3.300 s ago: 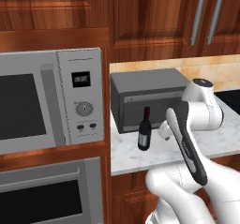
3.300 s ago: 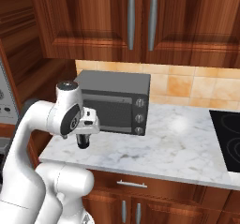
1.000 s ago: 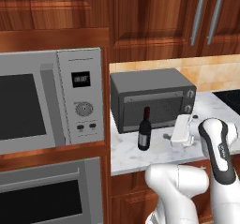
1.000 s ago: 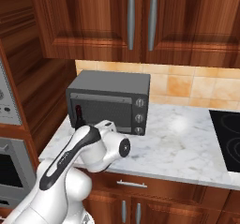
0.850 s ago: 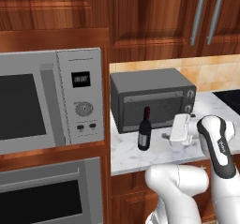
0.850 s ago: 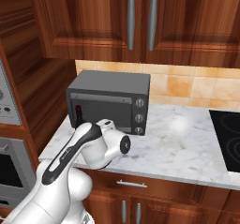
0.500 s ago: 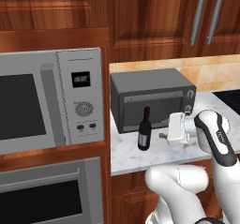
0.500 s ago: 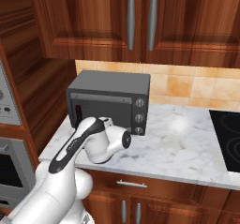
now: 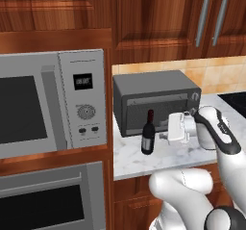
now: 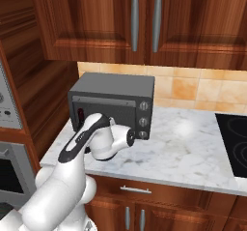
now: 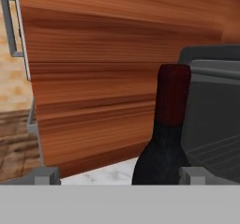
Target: There is a wine glass and glass cup on the dining counter. Place the wine bottle next to the wine glass and the juice bottle next to the glass cup.
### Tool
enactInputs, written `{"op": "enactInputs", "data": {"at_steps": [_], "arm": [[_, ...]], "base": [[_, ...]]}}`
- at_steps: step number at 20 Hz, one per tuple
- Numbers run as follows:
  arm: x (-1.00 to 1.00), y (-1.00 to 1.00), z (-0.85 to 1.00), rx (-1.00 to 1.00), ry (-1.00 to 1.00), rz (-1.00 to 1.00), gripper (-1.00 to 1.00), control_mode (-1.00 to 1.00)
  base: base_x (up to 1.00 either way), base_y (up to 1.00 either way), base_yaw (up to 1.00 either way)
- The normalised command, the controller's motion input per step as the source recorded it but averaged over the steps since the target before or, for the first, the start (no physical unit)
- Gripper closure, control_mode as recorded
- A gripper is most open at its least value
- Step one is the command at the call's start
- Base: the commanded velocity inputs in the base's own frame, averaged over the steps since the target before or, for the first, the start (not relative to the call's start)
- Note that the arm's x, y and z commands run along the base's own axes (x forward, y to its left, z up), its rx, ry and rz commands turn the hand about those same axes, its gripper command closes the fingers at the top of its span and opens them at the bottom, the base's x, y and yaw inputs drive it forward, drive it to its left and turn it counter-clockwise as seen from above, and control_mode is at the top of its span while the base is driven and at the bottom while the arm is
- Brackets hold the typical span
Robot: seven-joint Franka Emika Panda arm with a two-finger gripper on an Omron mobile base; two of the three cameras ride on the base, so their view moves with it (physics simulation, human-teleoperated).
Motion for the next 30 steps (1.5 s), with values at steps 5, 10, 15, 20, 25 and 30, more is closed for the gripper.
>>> {"op": "enactInputs", "data": {"at_steps": [5,10,15,20,25,30], "arm": [[0.15,0.15,-0.05,0.00,0.00,0.00,-1.00,-1.00],[0.12,0.15,-0.09,0.00,0.00,0.00,-1.00,-1.00],[0.08,0.01,-0.06,0.00,0.00,0.00,-1.00,-1.00],[0.06,0.00,-0.05,0.00,0.00,0.00,-1.00,-1.00],[0.14,0.00,-0.13,0.00,0.04,0.00,-1.00,-1.00],[0.14,0.00,-0.14,0.00,0.00,0.00,-1.00,-1.00]], "base": [[0.00,0.00,0.00],[0.00,0.00,0.00],[0.00,0.00,0.00],[0.00,0.00,0.00],[0.00,0.00,0.00],[0.00,0.00,0.00]]}}
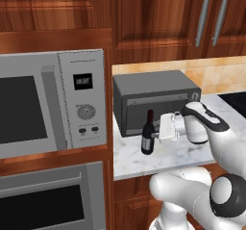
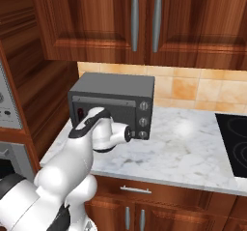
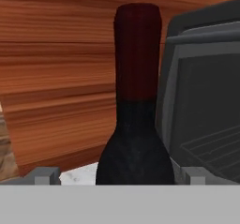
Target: There is a wine glass and glass cup on the dining counter. Place the wine bottle next to the wine glass and the juice bottle next to the glass cup.
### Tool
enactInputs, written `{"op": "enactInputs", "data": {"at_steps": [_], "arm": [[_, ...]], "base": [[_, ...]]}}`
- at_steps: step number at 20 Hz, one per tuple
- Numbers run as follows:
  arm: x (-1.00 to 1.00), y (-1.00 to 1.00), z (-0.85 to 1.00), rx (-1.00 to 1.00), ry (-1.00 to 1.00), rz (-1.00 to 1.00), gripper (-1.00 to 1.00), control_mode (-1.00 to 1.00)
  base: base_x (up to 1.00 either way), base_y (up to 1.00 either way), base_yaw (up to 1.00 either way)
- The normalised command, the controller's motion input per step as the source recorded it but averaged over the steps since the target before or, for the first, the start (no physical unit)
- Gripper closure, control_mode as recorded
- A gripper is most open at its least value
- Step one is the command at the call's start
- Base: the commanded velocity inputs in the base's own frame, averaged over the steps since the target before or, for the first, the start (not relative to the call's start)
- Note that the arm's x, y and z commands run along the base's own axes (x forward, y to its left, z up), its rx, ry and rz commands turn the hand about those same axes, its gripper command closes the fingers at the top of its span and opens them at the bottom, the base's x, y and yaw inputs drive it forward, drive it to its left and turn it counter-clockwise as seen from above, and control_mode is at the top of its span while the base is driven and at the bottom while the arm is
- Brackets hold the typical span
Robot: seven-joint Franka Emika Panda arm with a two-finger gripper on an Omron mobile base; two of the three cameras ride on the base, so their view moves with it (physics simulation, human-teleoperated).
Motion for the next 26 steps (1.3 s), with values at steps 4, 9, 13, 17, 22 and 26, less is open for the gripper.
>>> {"op": "enactInputs", "data": {"at_steps": [4,9,13,17,22,26], "arm": [[0.10,0.00,-0.10,0.00,0.00,0.00,-1.00,-1.00],[0.00,0.01,-0.07,0.00,0.00,0.00,-1.00,-1.00],[0.00,0.06,-0.02,0.00,0.00,0.00,-1.00,-1.00],[0.03,0.08,-0.05,0.00,0.00,0.00,-1.00,-1.00],[0.00,0.09,-0.04,0.00,0.00,0.00,-1.00,-1.00],[0.03,0.11,-0.04,0.00,0.00,0.00,-1.00,-1.00]], "base": [[0.00,0.00,0.00],[0.00,0.00,0.00],[0.00,0.00,0.00],[0.00,0.00,0.00],[0.00,0.00,0.00],[0.00,0.00,0.00]]}}
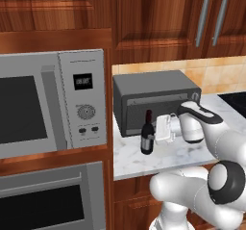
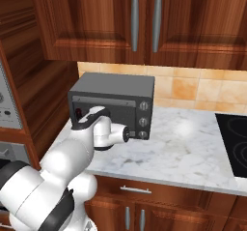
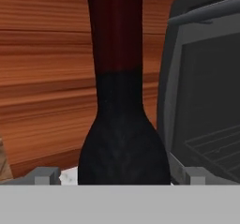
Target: There is a wine glass and glass cup on the dining counter. Place the wine bottle next to the wine glass and the juice bottle next to the glass cup.
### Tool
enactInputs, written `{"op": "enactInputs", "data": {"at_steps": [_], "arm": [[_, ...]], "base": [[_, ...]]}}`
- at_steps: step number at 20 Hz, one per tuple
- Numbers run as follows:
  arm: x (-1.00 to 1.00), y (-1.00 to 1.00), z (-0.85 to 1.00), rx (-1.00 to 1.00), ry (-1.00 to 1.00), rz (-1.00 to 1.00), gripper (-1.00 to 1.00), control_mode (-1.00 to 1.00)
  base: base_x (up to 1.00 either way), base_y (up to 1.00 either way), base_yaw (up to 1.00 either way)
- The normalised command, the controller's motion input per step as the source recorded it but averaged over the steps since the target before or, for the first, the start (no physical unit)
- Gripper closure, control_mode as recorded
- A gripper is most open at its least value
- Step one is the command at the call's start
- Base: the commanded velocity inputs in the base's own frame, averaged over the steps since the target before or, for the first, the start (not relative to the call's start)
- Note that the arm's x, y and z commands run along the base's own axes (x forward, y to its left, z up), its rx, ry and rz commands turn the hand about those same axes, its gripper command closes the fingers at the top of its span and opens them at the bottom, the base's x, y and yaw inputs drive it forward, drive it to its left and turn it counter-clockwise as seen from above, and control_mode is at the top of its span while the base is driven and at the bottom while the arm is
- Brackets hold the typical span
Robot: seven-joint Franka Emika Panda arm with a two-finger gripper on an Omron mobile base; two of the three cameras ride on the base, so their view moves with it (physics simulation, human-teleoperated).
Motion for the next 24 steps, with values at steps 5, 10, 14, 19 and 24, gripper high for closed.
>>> {"op": "enactInputs", "data": {"at_steps": [5,10,14,19,24], "arm": [[0.04,0.15,-0.07,0.00,0.00,0.00,-1.00,-1.00],[0.11,0.12,-0.08,0.00,0.00,0.00,-1.00,-1.00],[0.15,0.07,-0.06,0.00,0.00,0.00,1.00,-1.00],[0.06,-0.05,0.00,0.01,0.01,0.00,1.00,-1.00],[-0.12,-0.20,0.11,0.05,0.01,0.00,1.00,-1.00]], "base": [[0.00,0.00,0.00],[0.00,0.00,0.00],[0.00,0.00,0.00],[0.00,0.00,0.00],[0.00,0.00,0.00]]}}
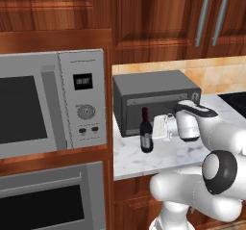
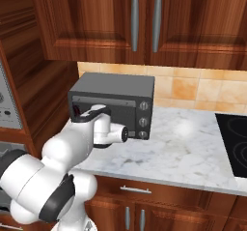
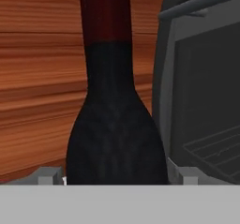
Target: There is a wine glass and glass cup on the dining counter. Place the wine bottle next to the wine glass and the juice bottle next to the glass cup.
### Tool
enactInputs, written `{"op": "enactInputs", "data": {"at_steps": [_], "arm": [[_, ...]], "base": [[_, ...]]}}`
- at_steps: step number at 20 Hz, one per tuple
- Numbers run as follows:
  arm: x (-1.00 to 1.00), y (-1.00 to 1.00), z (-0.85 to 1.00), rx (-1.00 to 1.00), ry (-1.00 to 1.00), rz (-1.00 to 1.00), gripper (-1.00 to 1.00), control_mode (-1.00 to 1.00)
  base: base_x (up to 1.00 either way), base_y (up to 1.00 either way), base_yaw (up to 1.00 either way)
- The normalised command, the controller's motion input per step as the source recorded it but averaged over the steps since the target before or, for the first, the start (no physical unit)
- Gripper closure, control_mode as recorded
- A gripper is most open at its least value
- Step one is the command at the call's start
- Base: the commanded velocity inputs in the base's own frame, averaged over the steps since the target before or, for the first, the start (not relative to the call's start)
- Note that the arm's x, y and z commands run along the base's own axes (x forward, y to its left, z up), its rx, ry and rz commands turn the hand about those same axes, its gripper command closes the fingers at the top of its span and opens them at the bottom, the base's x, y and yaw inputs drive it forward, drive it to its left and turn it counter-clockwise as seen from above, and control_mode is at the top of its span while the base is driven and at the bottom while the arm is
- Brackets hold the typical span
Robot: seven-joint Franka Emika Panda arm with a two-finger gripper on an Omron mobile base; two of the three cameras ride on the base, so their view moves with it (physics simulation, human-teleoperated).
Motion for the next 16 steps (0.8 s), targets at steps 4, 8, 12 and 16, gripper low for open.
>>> {"op": "enactInputs", "data": {"at_steps": [4,8,12,16], "arm": [[-0.25,-0.24,0.27,0.04,0.00,0.00,1.00,-1.00],[-0.22,-0.20,0.40,0.02,0.05,0.01,1.00,-1.00],[-0.26,-0.13,0.39,0.00,0.07,0.02,1.00,-1.00],[-0.35,-0.10,0.39,0.00,0.00,0.06,1.00,-1.00]], "base": [[0.00,0.00,0.00],[0.00,0.00,0.00],[0.00,0.00,0.00],[0.00,0.00,0.00]]}}
